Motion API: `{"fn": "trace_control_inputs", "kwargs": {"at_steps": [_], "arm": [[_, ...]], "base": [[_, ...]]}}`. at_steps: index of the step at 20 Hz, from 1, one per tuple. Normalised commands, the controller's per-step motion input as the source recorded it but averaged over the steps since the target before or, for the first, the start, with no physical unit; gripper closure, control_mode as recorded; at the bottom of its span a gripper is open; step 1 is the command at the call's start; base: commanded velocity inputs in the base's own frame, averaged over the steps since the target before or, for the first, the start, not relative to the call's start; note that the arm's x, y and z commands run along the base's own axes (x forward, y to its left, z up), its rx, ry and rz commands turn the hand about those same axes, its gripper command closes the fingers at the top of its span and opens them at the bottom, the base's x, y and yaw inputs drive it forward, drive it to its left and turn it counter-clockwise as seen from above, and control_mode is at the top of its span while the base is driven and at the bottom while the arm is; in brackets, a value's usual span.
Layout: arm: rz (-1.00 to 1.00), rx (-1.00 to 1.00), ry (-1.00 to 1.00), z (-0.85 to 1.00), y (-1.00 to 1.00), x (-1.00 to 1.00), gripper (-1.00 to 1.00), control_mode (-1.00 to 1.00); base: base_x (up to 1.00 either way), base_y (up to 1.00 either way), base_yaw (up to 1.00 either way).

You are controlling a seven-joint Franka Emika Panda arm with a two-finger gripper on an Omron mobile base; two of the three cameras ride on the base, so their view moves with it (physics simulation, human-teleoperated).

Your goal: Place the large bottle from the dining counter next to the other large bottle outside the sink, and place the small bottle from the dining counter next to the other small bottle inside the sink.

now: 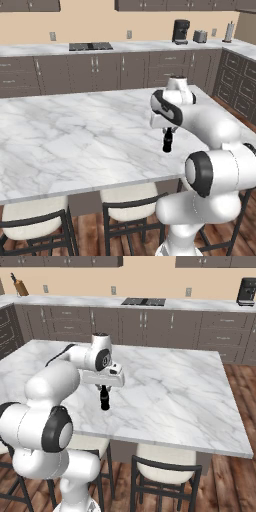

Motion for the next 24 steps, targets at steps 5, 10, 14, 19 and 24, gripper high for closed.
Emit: {"fn": "trace_control_inputs", "kwargs": {"at_steps": [5, 10, 14, 19, 24], "arm": [[0.01, 0.03, 0.12, 0.59, 0.00, -0.47, 1.00, -1.00], [0.02, 0.01, -0.02, 0.29, 0.04, -0.66, 1.00, -1.00], [0.01, 0.00, -0.13, 0.19, 0.04, -0.75, 1.00, -1.00], [0.02, 0.00, -0.16, 0.11, 0.07, -0.85, 1.00, -1.00], [0.00, 0.00, -0.09, 0.05, 0.11, -0.24, 1.00, -1.00]], "base": [[0.00, 0.00, 0.00], [0.00, 0.00, 0.00], [0.00, 0.00, 0.00], [0.00, 0.00, 0.00], [0.00, 0.00, 0.00]]}}
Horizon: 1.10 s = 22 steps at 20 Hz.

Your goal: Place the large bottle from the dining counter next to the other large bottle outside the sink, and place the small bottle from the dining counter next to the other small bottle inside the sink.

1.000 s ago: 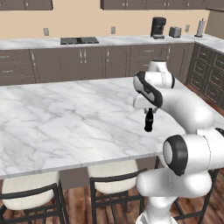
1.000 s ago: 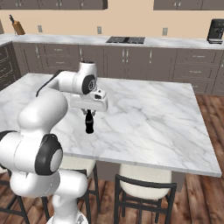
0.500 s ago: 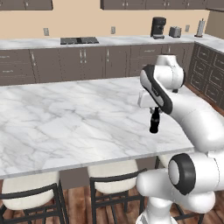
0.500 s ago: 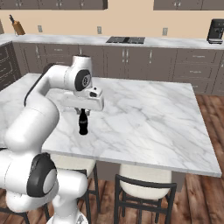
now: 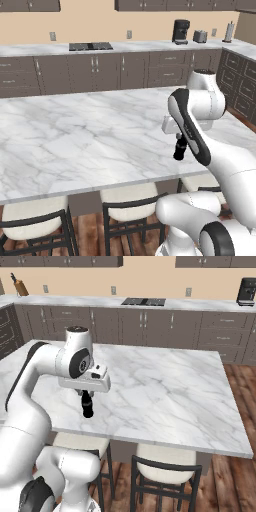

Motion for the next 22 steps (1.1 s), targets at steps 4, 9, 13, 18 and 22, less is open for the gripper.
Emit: {"fn": "trace_control_inputs", "kwargs": {"at_steps": [4, 9, 13, 18, 22], "arm": [[0.00, 0.00, 0.00, 0.00, 0.01, 0.00, 1.00, -1.00], [0.00, 0.00, 0.00, 0.00, 0.00, 0.00, 1.00, -1.00], [0.00, 0.00, 0.00, 0.00, 0.00, 0.00, 1.00, 1.00], [0.00, 0.00, 0.00, 0.00, 0.00, 0.00, 1.00, 1.00], [0.00, 0.00, 0.00, 0.00, 0.00, 0.00, 1.00, 1.00]], "base": [[0.00, 0.00, 0.00], [0.00, 0.00, 0.00], [0.00, 0.00, 0.00], [-0.24, 0.00, 0.00], [-0.91, -0.32, -0.05]]}}
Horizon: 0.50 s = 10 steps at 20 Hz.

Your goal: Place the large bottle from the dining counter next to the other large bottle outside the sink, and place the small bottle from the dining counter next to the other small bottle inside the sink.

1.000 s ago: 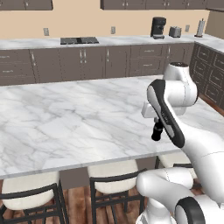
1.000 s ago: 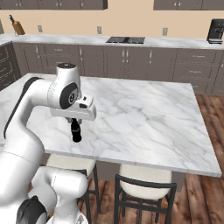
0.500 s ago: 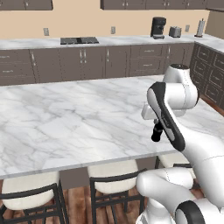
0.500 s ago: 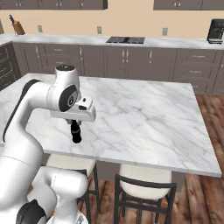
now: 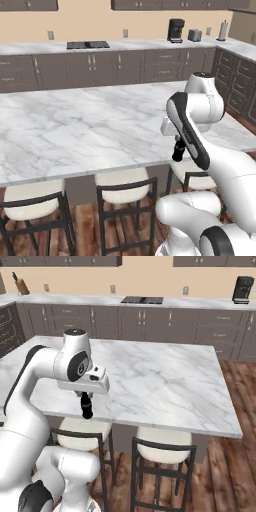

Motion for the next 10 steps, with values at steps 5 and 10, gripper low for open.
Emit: {"fn": "trace_control_inputs", "kwargs": {"at_steps": [5, 10], "arm": [[0.00, 0.00, 0.00, 0.00, 0.00, 0.00, 1.00, 1.00], [0.00, 0.00, 0.00, 0.00, 0.00, 0.00, 1.00, 1.00]], "base": [[-0.56, -0.79, -0.17], [0.00, -0.83, -0.39]]}}
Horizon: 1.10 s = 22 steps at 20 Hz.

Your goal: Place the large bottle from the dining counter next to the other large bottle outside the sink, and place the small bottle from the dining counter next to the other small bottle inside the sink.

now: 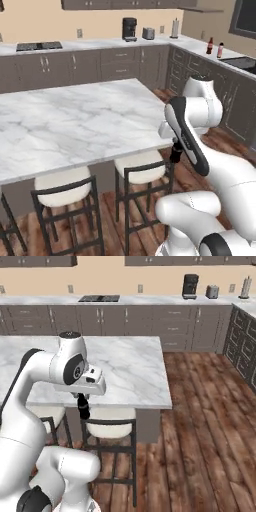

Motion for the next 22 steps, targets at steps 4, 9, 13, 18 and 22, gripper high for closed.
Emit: {"fn": "trace_control_inputs", "kwargs": {"at_steps": [4, 9, 13, 18, 22], "arm": [[0.00, 0.00, 0.00, 0.00, 0.00, 0.00, 1.00, 1.00], [0.00, 0.00, 0.00, 0.00, 0.00, 0.00, 1.00, 1.00], [0.00, 0.00, 0.00, 0.00, 0.00, 0.00, 1.00, 1.00], [0.00, 0.00, 0.00, 0.00, 0.00, 0.00, 1.00, 1.00], [0.00, 0.00, 0.00, 0.00, 0.00, 0.00, 1.00, 1.00]], "base": [[0.00, -0.92, -0.51], [0.08, -0.78, -0.55], [0.11, -0.86, -0.54], [0.30, -0.40, -0.37], [0.51, -0.09, -0.43]]}}
